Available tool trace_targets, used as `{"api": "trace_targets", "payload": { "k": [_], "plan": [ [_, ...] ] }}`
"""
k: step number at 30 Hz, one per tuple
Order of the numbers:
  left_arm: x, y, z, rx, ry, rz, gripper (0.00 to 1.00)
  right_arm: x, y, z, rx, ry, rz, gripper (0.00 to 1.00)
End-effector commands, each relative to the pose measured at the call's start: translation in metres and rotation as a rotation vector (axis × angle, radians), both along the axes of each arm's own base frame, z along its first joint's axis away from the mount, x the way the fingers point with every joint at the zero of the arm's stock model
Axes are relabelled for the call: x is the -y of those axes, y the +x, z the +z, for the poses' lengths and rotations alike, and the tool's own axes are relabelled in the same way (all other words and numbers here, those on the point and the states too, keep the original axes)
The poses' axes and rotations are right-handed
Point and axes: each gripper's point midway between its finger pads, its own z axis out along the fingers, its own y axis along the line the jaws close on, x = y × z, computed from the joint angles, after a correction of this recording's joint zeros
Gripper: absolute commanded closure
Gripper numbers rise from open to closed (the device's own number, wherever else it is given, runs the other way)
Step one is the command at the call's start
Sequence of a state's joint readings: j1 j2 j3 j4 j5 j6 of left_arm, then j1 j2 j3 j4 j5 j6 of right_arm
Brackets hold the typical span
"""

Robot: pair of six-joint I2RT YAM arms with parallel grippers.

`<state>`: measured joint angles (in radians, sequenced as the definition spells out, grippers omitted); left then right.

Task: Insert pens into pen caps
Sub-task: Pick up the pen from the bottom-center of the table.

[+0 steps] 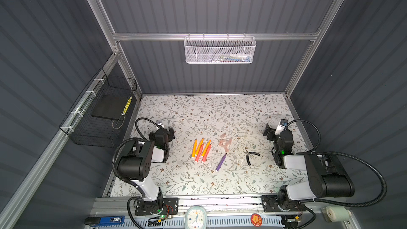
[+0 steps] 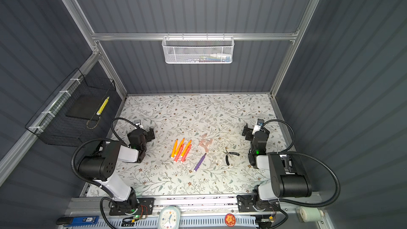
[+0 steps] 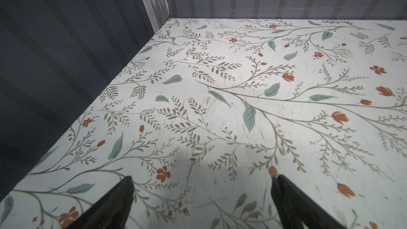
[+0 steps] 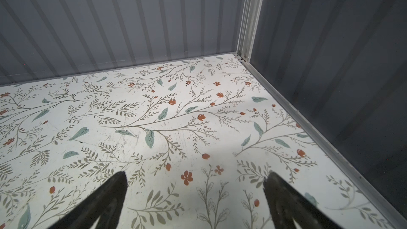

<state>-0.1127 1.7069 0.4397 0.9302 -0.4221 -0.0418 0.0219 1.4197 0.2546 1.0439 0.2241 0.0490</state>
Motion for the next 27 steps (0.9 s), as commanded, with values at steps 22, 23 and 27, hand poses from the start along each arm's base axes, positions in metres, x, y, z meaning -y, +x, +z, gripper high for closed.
{"api": "trace_targets", "payload": {
  "k": [22,23,27],
  "plan": [
    [0.087,-0.046,0.136,0.003,-0.508,-0.323,0.0,-0.058,-0.111,0.125,0.16,0.589,0.191,0.01],
    [0.077,-0.048,0.129,-0.024,-0.527,-0.247,0.0,-0.065,-0.112,0.129,0.15,0.579,0.229,0.01],
    [0.084,-0.065,0.137,0.016,-0.553,-0.307,0.0,-0.082,-0.109,0.122,0.09,0.624,0.306,0.01]
  ]
}}
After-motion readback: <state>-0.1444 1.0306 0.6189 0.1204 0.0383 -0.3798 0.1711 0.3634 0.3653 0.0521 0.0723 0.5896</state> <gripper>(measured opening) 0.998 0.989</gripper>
